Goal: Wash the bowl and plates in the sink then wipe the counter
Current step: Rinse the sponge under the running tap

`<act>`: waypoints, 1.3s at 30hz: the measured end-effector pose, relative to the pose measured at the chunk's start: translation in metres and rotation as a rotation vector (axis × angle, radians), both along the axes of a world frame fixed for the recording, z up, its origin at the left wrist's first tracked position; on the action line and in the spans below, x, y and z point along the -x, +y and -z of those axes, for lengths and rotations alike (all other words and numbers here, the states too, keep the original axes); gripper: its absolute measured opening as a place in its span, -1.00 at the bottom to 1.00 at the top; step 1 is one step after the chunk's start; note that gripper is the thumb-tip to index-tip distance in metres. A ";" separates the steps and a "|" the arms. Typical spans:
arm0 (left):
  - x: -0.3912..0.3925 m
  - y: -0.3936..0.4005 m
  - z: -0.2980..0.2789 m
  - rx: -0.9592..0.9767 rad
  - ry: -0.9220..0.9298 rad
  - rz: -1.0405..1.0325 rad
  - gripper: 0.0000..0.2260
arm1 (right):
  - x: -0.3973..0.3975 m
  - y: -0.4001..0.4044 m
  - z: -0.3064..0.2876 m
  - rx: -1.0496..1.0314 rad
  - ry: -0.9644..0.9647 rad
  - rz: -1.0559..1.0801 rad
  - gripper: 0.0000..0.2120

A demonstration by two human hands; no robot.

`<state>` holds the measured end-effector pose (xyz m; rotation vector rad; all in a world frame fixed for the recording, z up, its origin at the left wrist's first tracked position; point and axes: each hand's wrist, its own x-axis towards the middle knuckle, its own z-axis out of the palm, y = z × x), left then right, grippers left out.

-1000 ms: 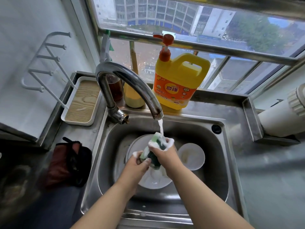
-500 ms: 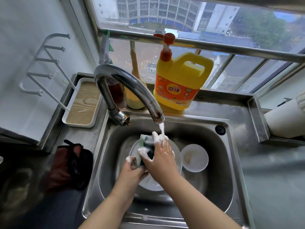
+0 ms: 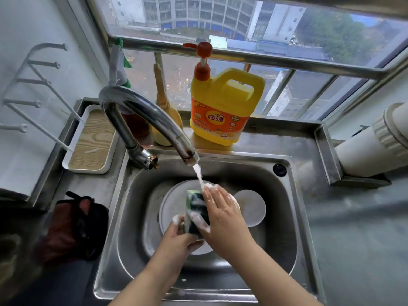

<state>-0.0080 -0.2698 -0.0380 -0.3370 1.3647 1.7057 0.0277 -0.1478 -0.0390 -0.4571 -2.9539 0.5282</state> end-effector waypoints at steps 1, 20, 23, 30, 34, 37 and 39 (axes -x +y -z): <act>0.002 -0.002 0.001 0.016 -0.004 -0.034 -0.68 | 0.004 0.002 0.000 -0.028 0.019 -0.041 -0.44; 0.019 -0.048 0.027 0.160 -0.027 -0.277 -0.68 | 0.090 -0.002 -0.014 1.348 -0.095 0.632 -0.67; 0.021 -0.048 0.027 0.184 -0.028 -0.270 -0.73 | 0.087 -0.010 -0.009 1.807 -0.017 0.829 -0.60; 0.024 -0.045 0.021 0.199 -0.023 -0.251 -0.76 | 0.086 -0.005 -0.012 1.997 0.101 0.901 -0.69; 0.024 -0.039 0.016 0.188 -0.027 -0.236 -0.80 | 0.085 0.001 -0.017 1.997 0.126 0.907 -0.61; 0.026 -0.034 0.012 0.185 -0.020 -0.237 -0.81 | 0.092 0.004 -0.019 2.139 0.206 0.953 -0.53; 0.027 -0.033 0.008 0.182 -0.014 -0.237 -0.80 | 0.099 0.003 -0.021 2.199 0.246 0.939 -0.54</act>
